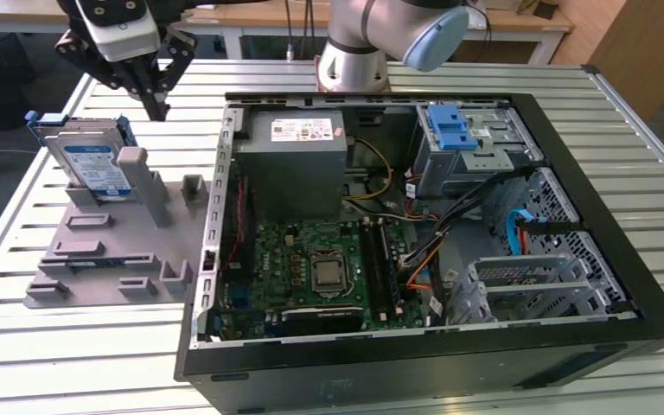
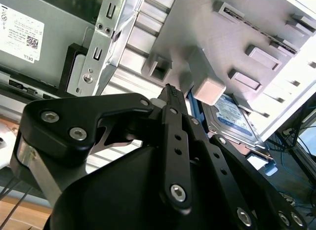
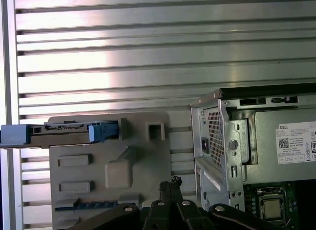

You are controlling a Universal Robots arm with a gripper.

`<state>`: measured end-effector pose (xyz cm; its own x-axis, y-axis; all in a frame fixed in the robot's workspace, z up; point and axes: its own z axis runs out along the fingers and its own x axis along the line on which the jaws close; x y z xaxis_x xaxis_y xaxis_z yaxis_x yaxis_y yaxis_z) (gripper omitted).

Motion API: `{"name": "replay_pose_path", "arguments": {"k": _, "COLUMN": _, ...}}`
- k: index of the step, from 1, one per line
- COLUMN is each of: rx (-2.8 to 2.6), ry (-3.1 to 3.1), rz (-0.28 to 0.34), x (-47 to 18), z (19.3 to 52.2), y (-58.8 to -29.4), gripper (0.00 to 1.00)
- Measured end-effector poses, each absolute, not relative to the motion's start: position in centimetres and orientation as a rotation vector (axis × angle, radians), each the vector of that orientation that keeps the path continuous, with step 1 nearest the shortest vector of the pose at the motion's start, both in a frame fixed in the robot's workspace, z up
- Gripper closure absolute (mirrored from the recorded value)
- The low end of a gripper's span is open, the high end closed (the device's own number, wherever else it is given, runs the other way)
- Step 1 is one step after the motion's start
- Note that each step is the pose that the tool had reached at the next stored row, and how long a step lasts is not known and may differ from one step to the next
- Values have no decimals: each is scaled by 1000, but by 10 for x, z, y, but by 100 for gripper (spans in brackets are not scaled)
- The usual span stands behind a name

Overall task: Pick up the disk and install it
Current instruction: 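Reach for the disk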

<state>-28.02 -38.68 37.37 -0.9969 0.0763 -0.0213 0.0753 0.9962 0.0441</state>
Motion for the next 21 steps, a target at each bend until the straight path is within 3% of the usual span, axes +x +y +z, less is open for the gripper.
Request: {"name": "replay_pose_path", "arguments": {"k": 21, "rx": 118, "ry": 3116, "rz": 68, "x": -328, "z": 372, "y": -377, "gripper": 89}}
